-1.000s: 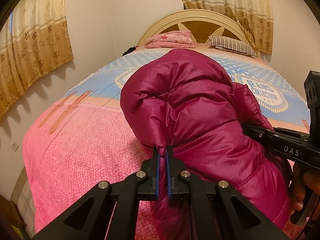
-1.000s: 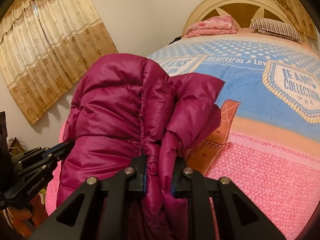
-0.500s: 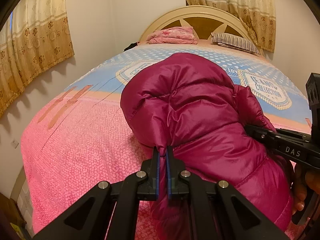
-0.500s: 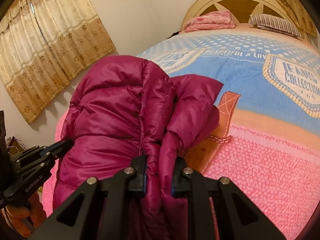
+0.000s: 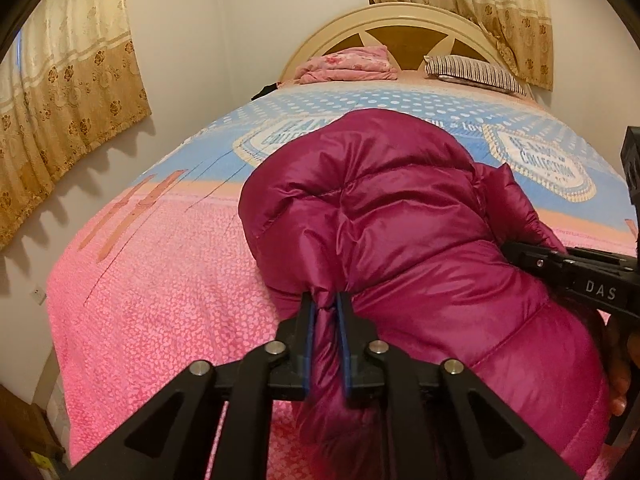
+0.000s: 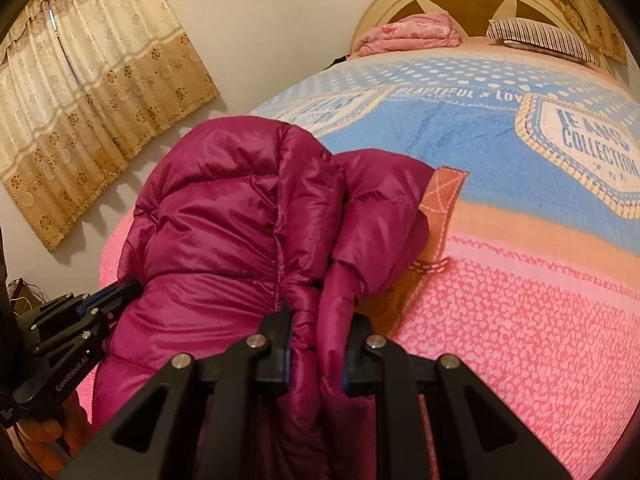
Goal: Fold large clothes
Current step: 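Lower the jacket bundle onto the bed and open both grippers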
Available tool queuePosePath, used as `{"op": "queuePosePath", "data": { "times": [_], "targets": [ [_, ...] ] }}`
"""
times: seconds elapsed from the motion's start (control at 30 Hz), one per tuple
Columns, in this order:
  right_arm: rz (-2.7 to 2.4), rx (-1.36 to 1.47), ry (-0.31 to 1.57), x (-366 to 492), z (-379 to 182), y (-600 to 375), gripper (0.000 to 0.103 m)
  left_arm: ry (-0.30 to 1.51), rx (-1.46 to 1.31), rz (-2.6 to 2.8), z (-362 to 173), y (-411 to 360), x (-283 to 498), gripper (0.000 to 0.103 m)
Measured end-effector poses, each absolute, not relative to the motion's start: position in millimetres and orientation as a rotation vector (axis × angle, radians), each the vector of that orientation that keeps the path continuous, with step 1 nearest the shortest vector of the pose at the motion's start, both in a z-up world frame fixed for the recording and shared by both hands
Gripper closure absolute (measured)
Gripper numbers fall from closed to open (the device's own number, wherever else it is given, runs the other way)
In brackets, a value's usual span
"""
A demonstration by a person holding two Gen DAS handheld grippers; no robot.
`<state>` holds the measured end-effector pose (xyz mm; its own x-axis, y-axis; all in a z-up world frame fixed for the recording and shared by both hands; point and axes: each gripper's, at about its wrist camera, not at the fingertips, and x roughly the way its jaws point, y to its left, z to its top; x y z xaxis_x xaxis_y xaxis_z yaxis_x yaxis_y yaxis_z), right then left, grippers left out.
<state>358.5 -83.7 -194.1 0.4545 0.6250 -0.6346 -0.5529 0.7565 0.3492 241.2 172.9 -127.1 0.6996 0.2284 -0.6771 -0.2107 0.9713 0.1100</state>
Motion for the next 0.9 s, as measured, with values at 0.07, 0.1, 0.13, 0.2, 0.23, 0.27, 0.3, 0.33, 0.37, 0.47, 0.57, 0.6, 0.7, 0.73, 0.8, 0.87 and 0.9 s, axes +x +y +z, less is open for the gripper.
{"op": "queuePosePath", "data": {
  "times": [0.07, 0.1, 0.13, 0.2, 0.23, 0.27, 0.3, 0.33, 0.37, 0.47, 0.57, 0.6, 0.7, 0.73, 0.8, 0.87, 0.9],
  "targets": [
    [0.720, 0.091, 0.826, 358.7, -195.4, -83.3, 0.083, 0.761, 0.031, 0.253, -131.3, 172.0, 242.5, 0.085],
    [0.716, 0.085, 0.825, 358.6, -195.5, -82.7, 0.083, 0.761, 0.031, 0.256, -133.1, 172.2, 242.4, 0.082],
    [0.711, 0.076, 0.823, 358.1, -195.5, -81.9, 0.083, 0.762, 0.031, 0.259, -134.6, 172.6, 242.3, 0.080],
    [0.707, 0.068, 0.821, 356.9, -197.0, -82.3, 0.083, 0.764, 0.027, 0.264, -136.7, 174.9, 243.0, 0.076],
    [0.706, 0.066, 0.821, 356.9, -197.0, -81.9, 0.083, 0.764, 0.021, 0.265, -137.8, 176.7, 243.0, 0.073],
    [0.705, 0.067, 0.823, 357.2, -197.1, -81.6, 0.082, 0.764, 0.017, 0.266, -138.4, 177.8, 242.8, 0.071],
    [0.705, 0.068, 0.825, 357.4, -197.1, -81.7, 0.082, 0.764, 0.009, 0.270, -139.4, 179.9, 243.1, 0.067],
    [0.703, 0.068, 0.826, 357.7, -197.6, -82.4, 0.082, 0.764, 0.005, 0.275, -140.3, 180.9, 242.6, 0.062],
    [0.701, 0.069, 0.828, 358.1, -198.1, -82.7, 0.082, 0.761, 0.001, 0.281, -140.9, 182.5, 242.3, 0.060],
    [0.691, 0.071, 0.835, 358.6, -200.6, -82.3, 0.080, 0.751, -0.010, 0.307, -142.6, 186.8, 241.3, 0.046],
    [0.678, 0.072, 0.843, 360.1, -204.0, -83.5, 0.077, 0.743, -0.042, 0.334, -144.1, 193.4, 239.9, 0.033],
    [0.677, 0.076, 0.845, 360.7, -204.7, -84.1, 0.077, 0.740, -0.055, 0.331, -145.0, 195.3, 239.3, 0.032],
    [0.670, 0.077, 0.850, 362.2, -206.3, -84.9, 0.074, 0.735, -0.064, 0.330, -147.2, 197.3, 238.7, 0.030],
    [0.668, 0.078, 0.851, 362.7, -206.8, -85.0, 0.074, 0.734, -0.063, 0.329, -147.8, 197.5, 238.0, 0.029],
    [0.664, 0.075, 0.852, 362.2, -207.5, -84.9, 0.073, 0.734, -0.069, 0.329, -149.0, 198.6, 238.3, 0.028],
    [0.660, 0.074, 0.851, 361.3, -208.7, -85.0, 0.072, 0.732, -0.067, 0.331, -149.4, 197.9, 239.2, 0.027],
    [0.658, 0.073, 0.850, 361.0, -209.5, -85.7, 0.071, 0.728, -0.062, 0.337, -149.8, 197.4, 239.2, 0.025]
  ]
}}
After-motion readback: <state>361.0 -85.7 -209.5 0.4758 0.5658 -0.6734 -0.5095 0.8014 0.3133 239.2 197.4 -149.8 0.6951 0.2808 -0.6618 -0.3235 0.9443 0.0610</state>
